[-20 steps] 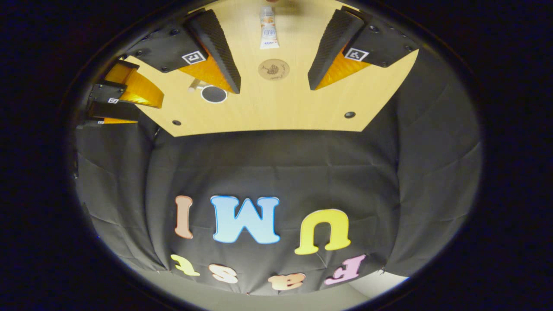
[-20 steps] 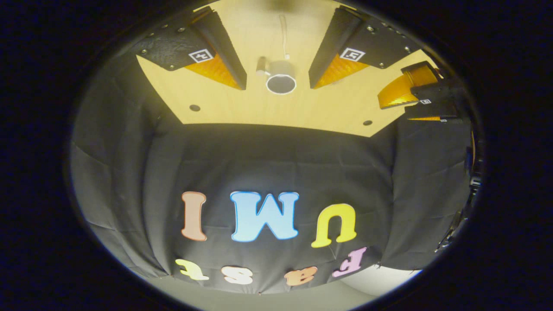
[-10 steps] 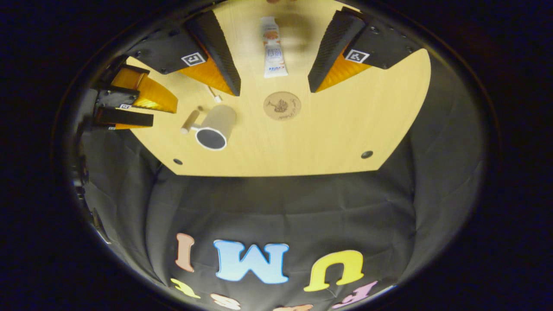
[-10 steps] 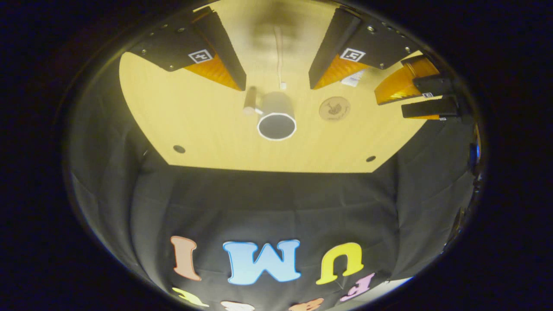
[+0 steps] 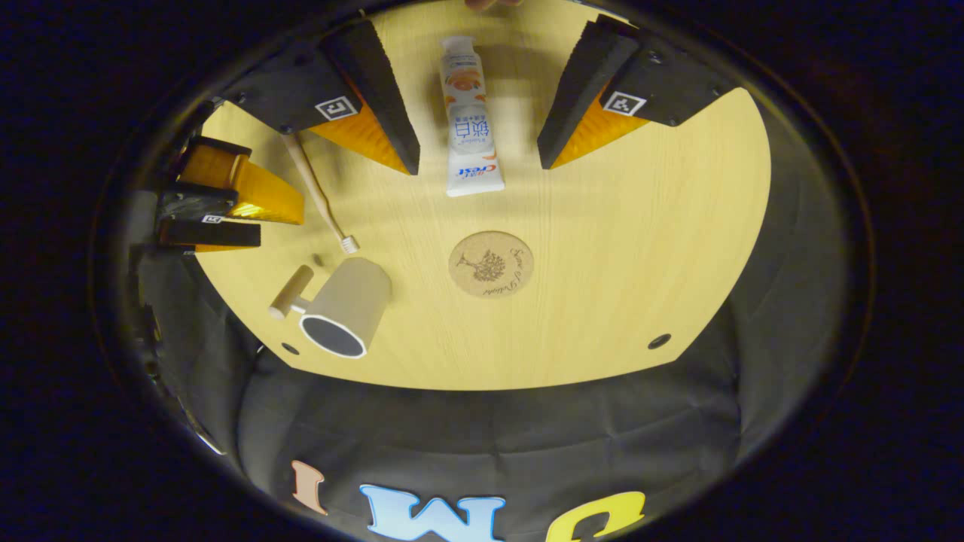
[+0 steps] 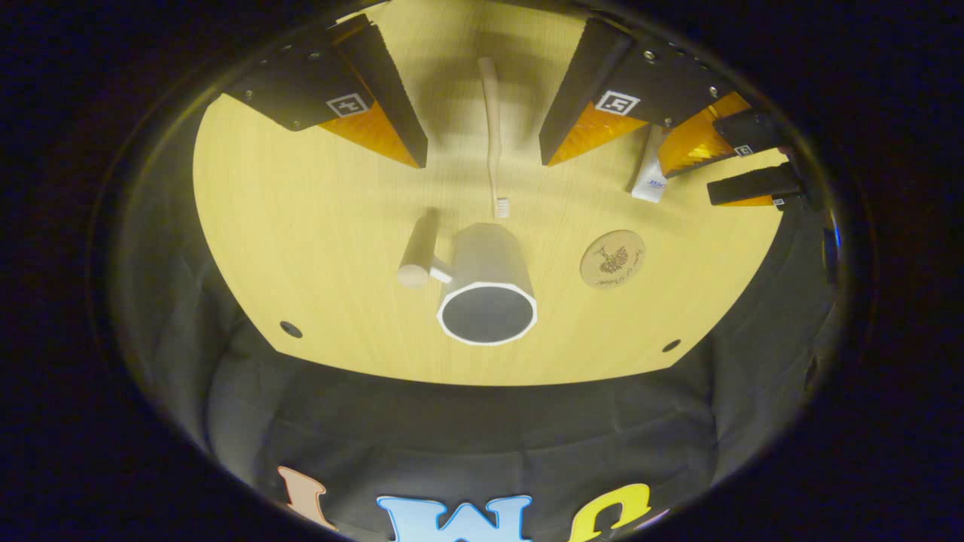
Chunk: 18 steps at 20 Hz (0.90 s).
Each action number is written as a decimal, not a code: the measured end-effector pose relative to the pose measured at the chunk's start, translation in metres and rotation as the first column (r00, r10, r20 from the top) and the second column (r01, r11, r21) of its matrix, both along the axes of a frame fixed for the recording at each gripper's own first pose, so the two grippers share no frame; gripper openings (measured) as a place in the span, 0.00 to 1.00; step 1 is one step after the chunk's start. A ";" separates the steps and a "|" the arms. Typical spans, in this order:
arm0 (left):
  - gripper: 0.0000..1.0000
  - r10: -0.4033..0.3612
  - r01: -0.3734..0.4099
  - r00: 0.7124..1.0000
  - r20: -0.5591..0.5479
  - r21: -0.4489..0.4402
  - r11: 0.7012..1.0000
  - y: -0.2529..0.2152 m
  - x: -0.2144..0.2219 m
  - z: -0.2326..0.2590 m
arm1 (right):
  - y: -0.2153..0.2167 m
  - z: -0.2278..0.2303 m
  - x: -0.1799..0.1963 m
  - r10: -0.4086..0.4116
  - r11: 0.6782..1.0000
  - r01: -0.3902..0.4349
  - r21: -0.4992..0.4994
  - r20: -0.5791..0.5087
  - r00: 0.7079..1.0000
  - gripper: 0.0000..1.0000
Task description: Put the toothbrush and toothpaste on the desktop into the cup, then pick up the cup and place it on the coaster on the desktop.
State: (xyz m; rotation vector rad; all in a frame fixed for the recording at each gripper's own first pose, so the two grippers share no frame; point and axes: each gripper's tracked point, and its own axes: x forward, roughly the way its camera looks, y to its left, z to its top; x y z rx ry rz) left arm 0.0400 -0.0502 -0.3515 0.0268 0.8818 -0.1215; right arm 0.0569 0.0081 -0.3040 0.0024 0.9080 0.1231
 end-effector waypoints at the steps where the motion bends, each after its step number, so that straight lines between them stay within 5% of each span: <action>1: 1.00 0.007 -0.006 1.000 -0.024 0.009 1.000 0.002 0.000 -0.007 | 0.000 -0.009 0.000 -0.002 1.000 0.002 -0.006 -0.031 1.000 0.93; 10: 1.00 0.053 -0.047 0.987 -0.154 0.045 0.998 0.011 -0.006 -0.049 | 0.002 -0.052 0.002 0.001 0.999 -0.009 -0.037 -0.199 0.980 0.90; 17: 1.00 0.041 -0.034 0.987 -0.156 0.050 0.998 0.002 -0.002 -0.050 | 0.007 -0.057 -0.001 0.017 0.999 -0.024 -0.026 -0.243 0.970 0.82; 18: 0.87 0.031 -0.023 0.987 -0.158 0.053 0.998 0.000 -0.002 -0.050 | 0.006 -0.056 -0.002 0.016 0.999 -0.022 -0.024 -0.250 0.968 0.68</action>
